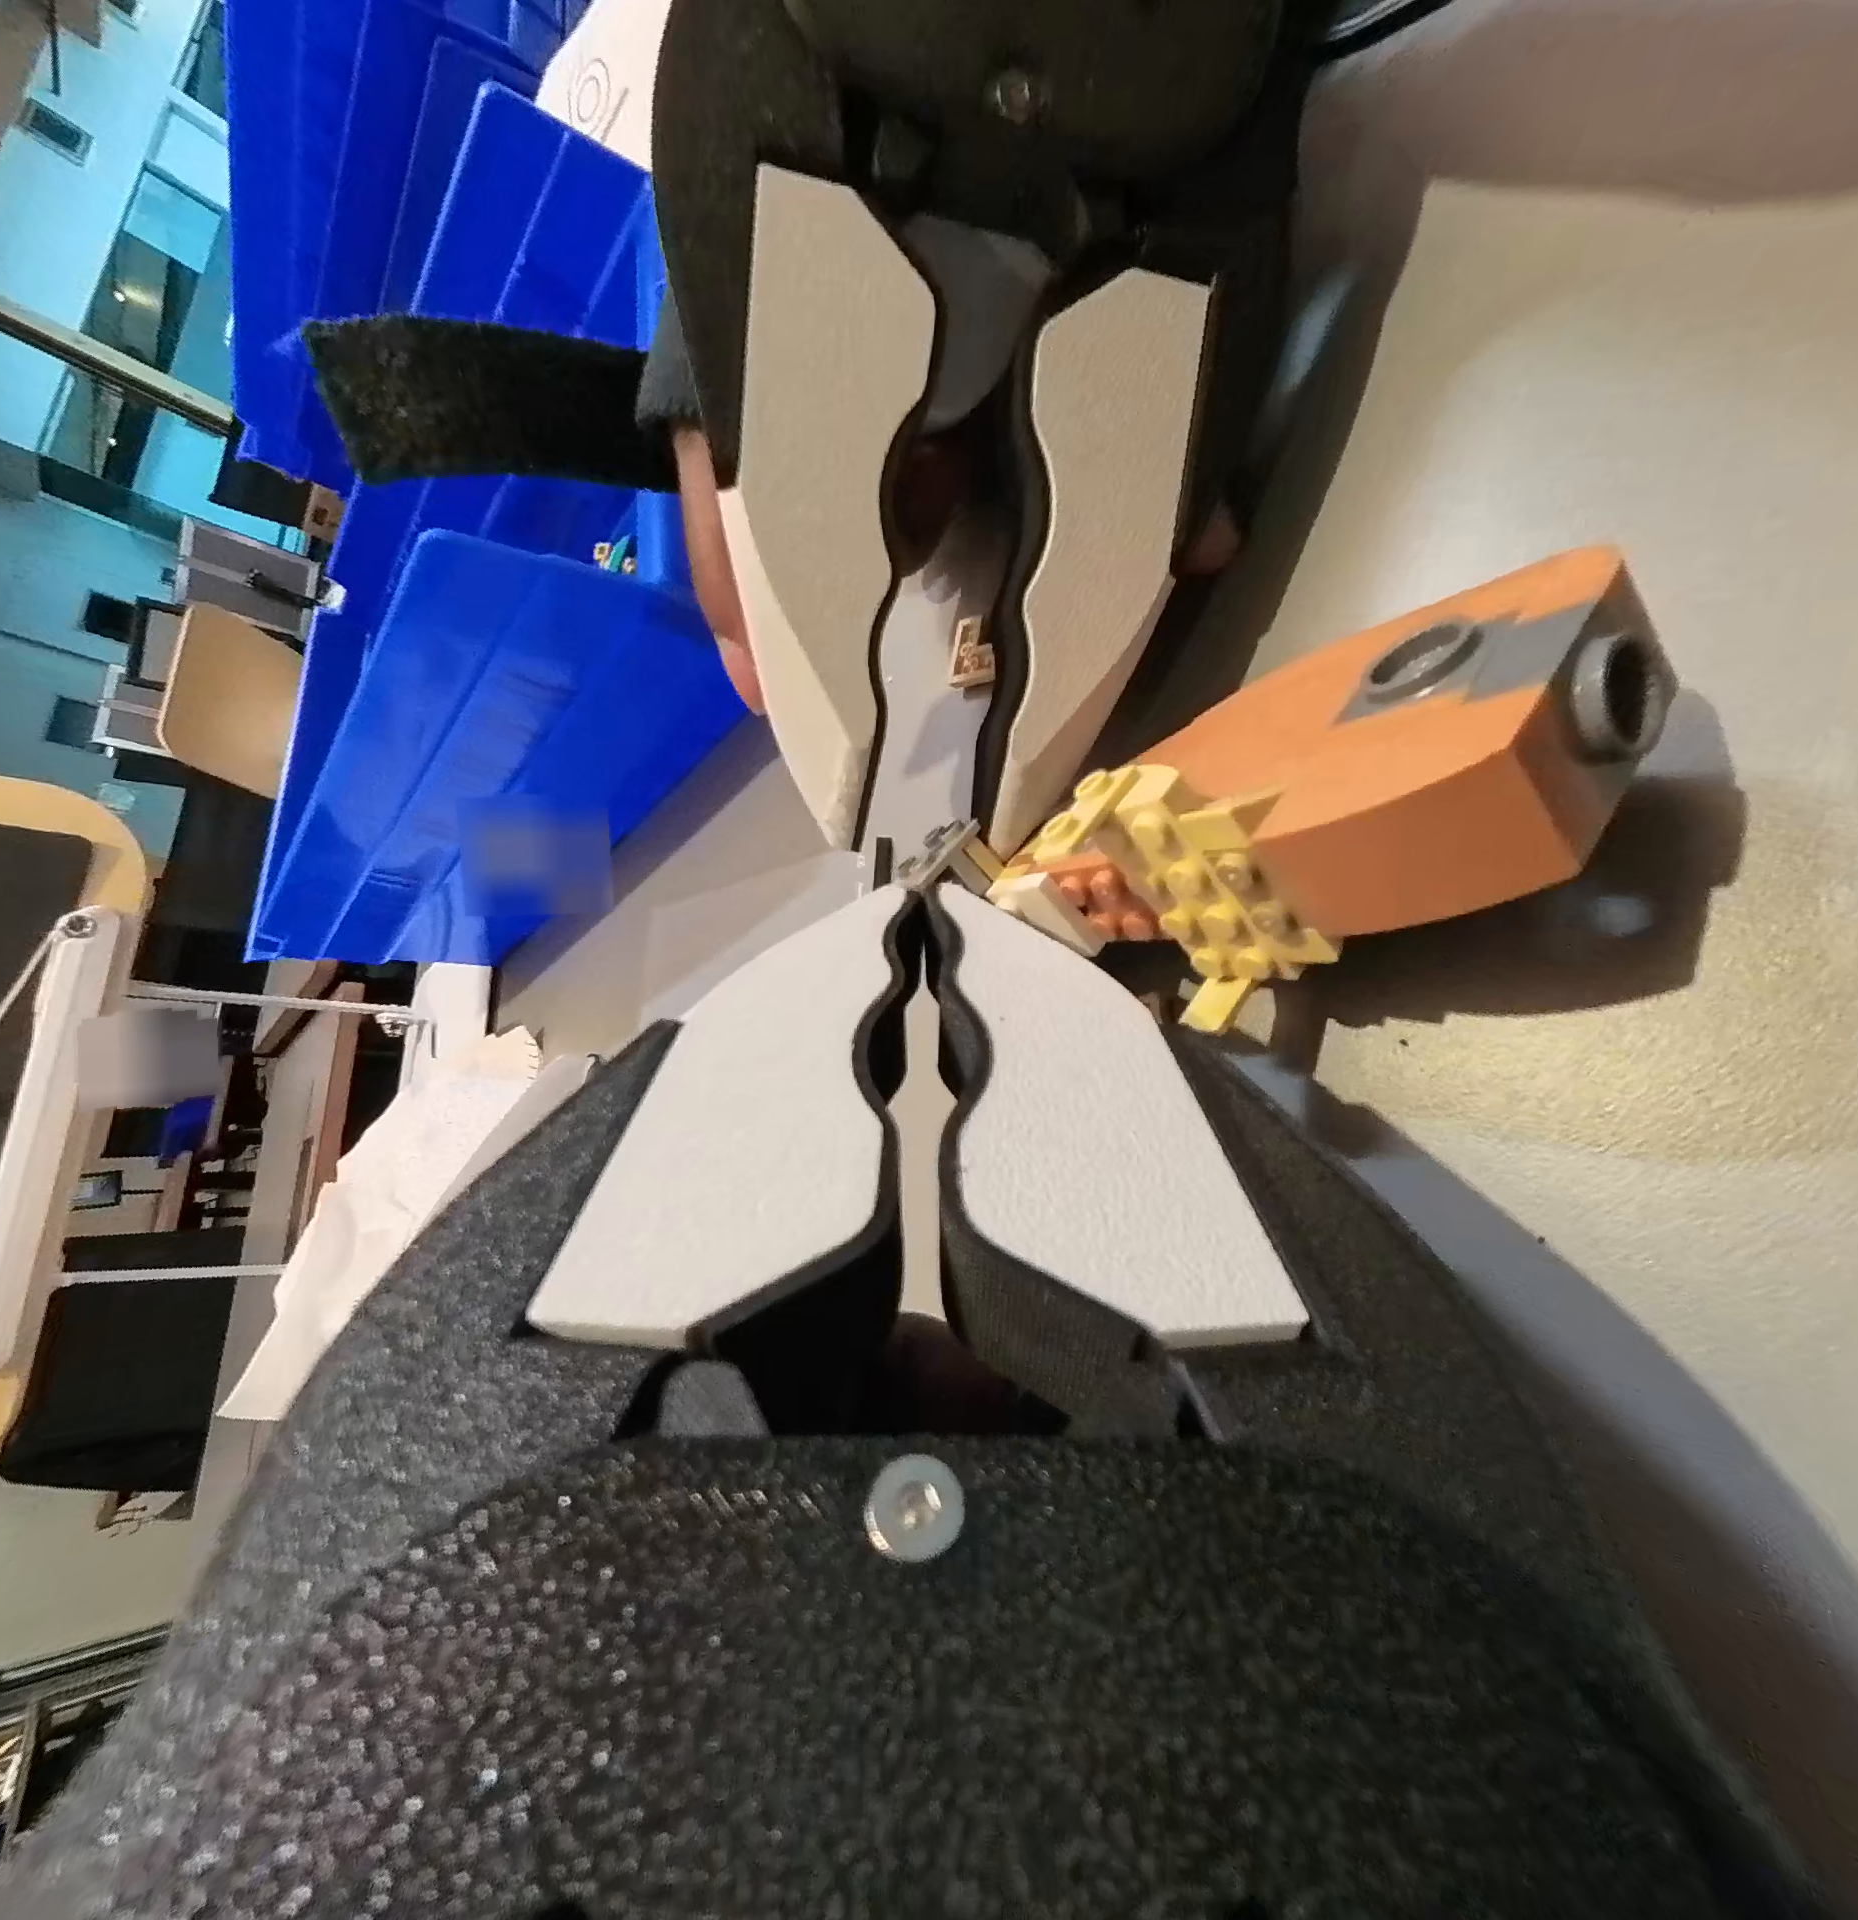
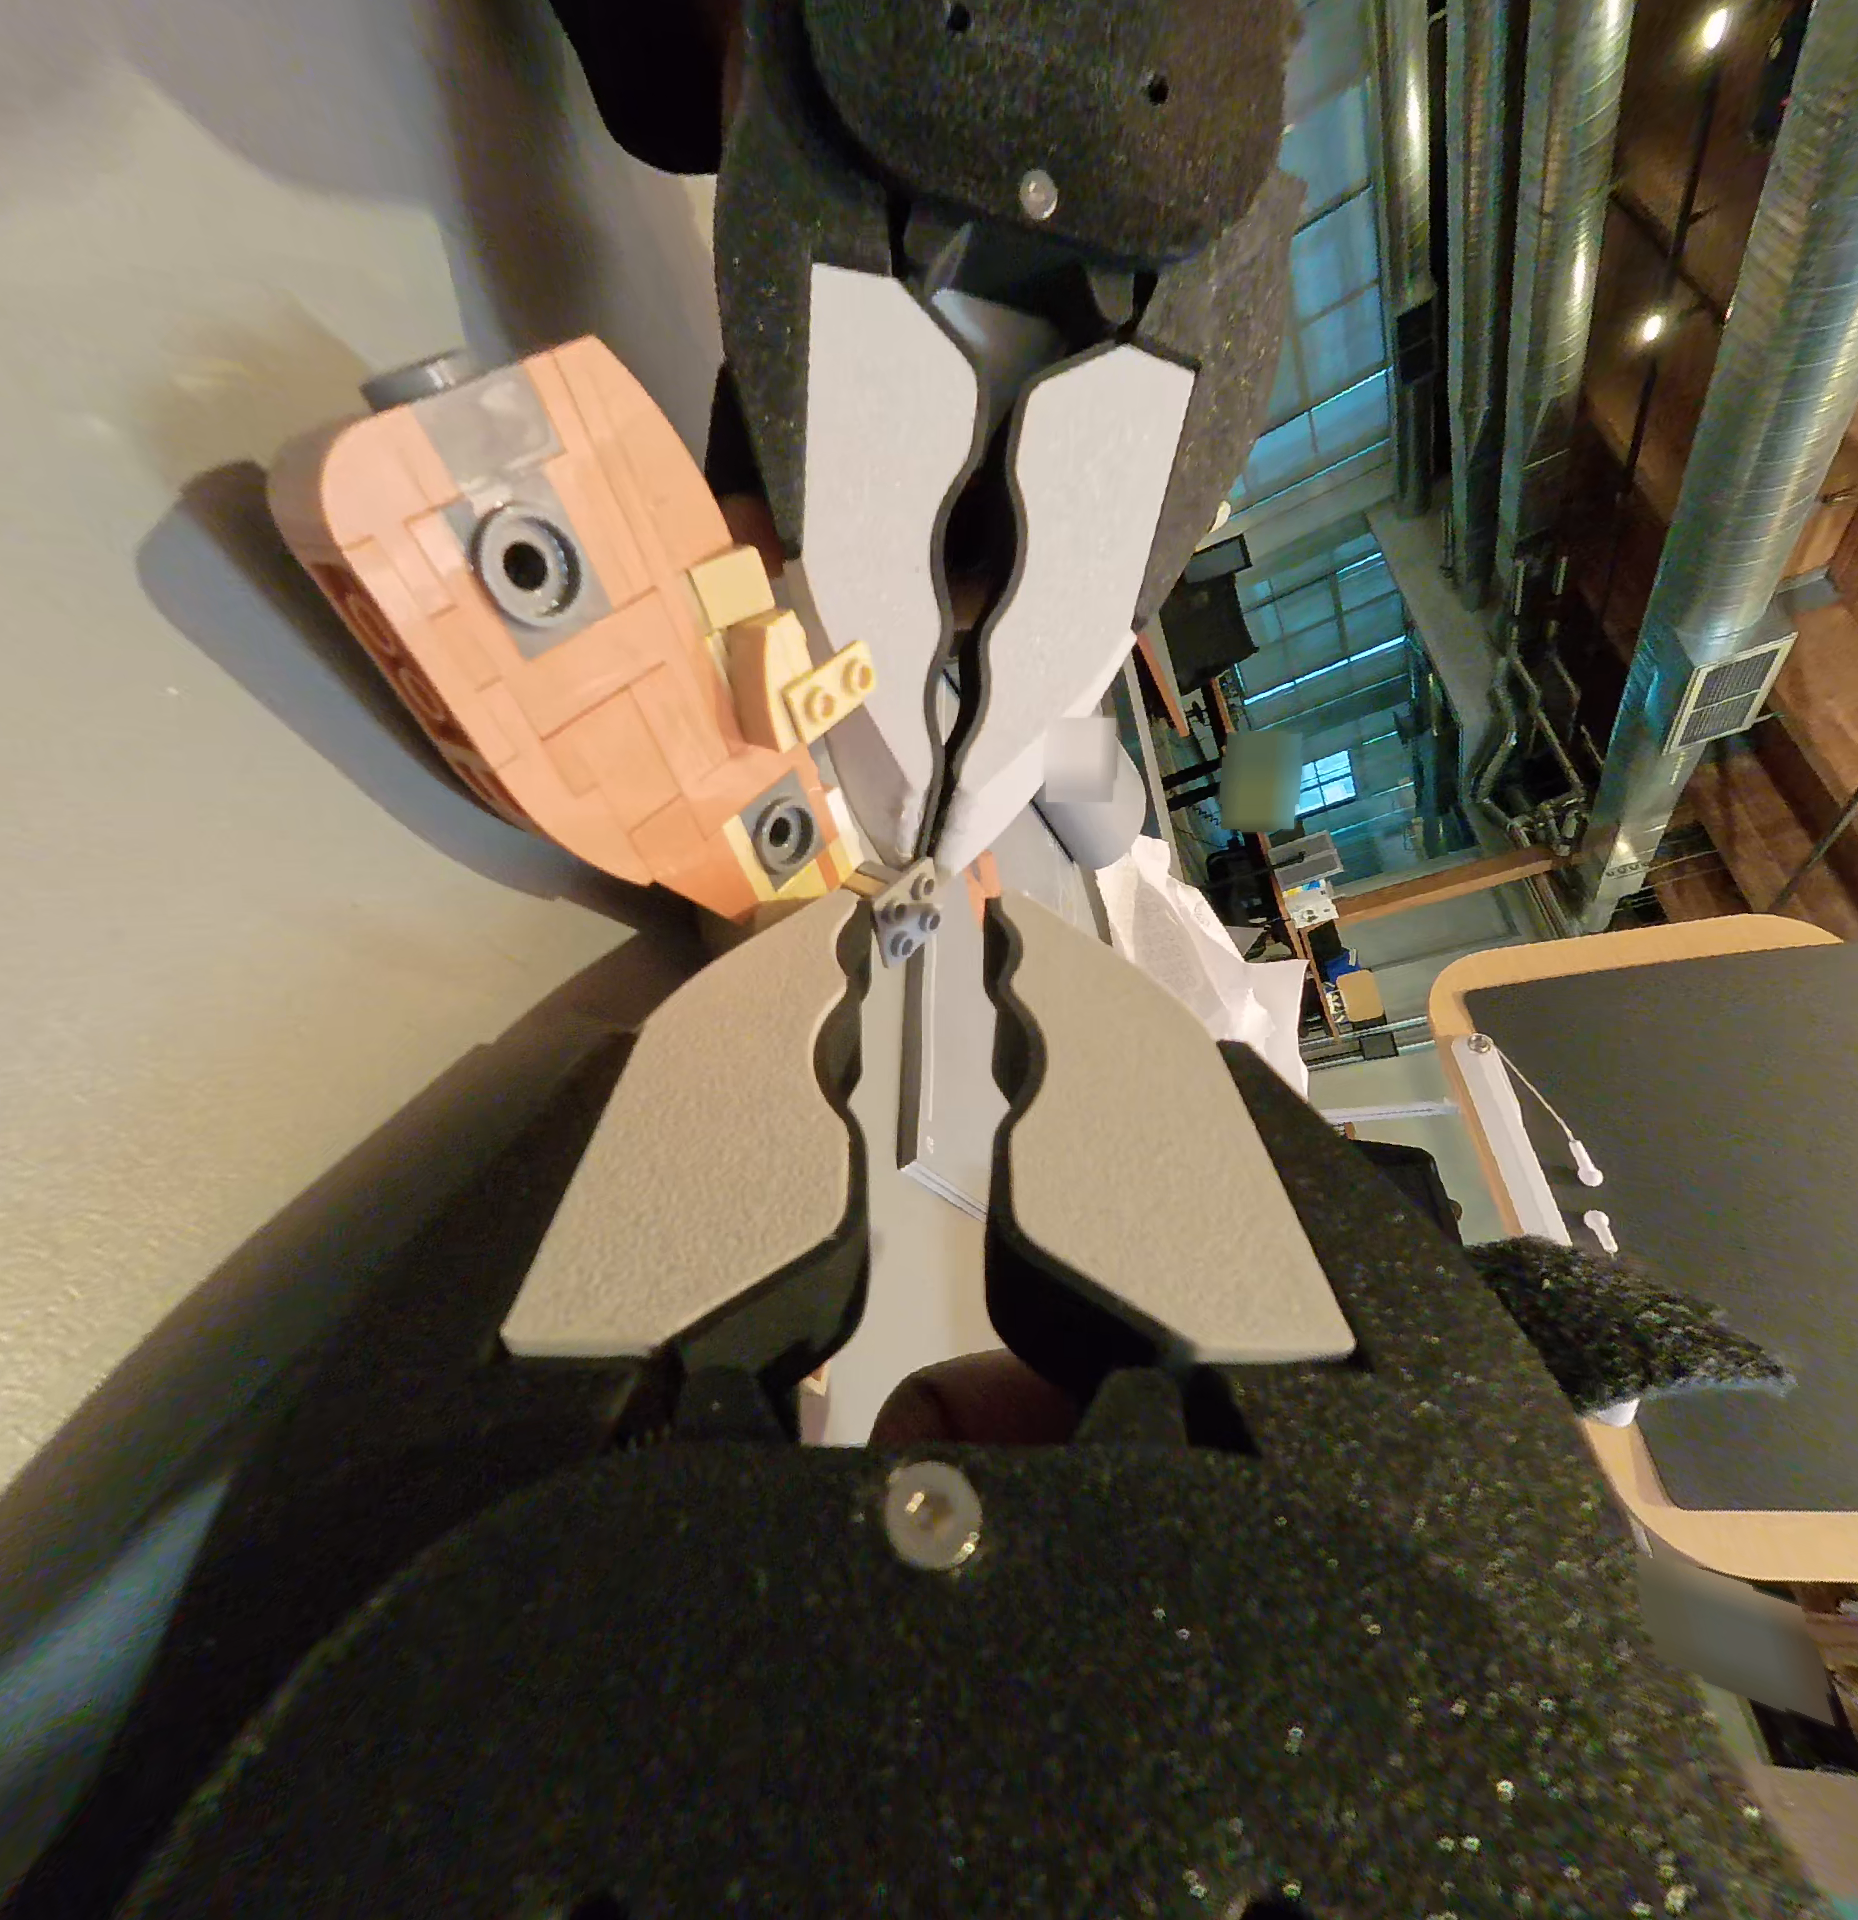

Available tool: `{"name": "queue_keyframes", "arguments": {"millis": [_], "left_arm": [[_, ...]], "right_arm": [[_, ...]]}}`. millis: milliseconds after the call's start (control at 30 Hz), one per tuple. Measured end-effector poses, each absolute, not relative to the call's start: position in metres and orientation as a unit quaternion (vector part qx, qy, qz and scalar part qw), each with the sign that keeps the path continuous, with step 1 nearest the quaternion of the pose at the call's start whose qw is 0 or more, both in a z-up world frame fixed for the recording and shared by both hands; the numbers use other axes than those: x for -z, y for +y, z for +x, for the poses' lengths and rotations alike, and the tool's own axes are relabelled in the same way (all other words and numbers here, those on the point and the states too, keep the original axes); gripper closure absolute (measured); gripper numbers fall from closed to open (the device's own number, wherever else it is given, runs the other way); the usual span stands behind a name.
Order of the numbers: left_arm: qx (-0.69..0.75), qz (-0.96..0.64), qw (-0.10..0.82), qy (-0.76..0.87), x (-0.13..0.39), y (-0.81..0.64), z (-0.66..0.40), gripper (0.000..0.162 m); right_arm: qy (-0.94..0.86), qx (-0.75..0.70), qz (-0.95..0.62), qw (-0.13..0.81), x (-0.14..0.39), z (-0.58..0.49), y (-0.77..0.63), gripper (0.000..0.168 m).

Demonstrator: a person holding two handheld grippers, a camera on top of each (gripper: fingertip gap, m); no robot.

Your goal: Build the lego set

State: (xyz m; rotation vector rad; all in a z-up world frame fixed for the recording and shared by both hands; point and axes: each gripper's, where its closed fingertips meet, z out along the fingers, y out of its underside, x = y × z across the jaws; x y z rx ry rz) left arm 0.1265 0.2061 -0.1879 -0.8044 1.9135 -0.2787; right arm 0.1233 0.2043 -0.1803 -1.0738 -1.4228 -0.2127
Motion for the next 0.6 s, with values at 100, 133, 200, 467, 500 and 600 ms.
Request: {"name": "queue_keyframes", "arguments": {"millis": [100,133,200,467,500,600], "left_arm": [[0.115,-0.337,0.5,0.79,0.188,0.2059,0.1268,0.162],[0.116,-0.339,0.498,0.79,0.1882,0.2056,0.1268,0.162],[0.116,-0.341,0.496,0.79,0.1884,0.2056,0.1268,0.162],[0.107,-0.337,0.498,0.792,0.1887,0.2051,0.1277,0.162],[0.106,-0.336,0.497,0.793,0.1887,0.205,0.1277,0.162],[0.105,-0.335,0.497,0.793,0.1887,0.2049,0.1277,0.162]], "right_arm": [[-0.619,0.092,-0.468,0.623,0.1803,0.1234,0.2042,0.148],[-0.619,0.092,-0.468,0.624,0.1803,0.1234,0.2042,0.148],[-0.619,0.092,-0.469,0.623,0.1803,0.1236,0.2042,0.148],[-0.621,0.09,-0.469,0.621,0.1806,0.1238,0.2038,0.148],[-0.621,0.09,-0.469,0.621,0.1806,0.1238,0.2039,0.148],[-0.622,0.089,-0.469,0.621,0.1806,0.1238,0.2039,0.149]]}}
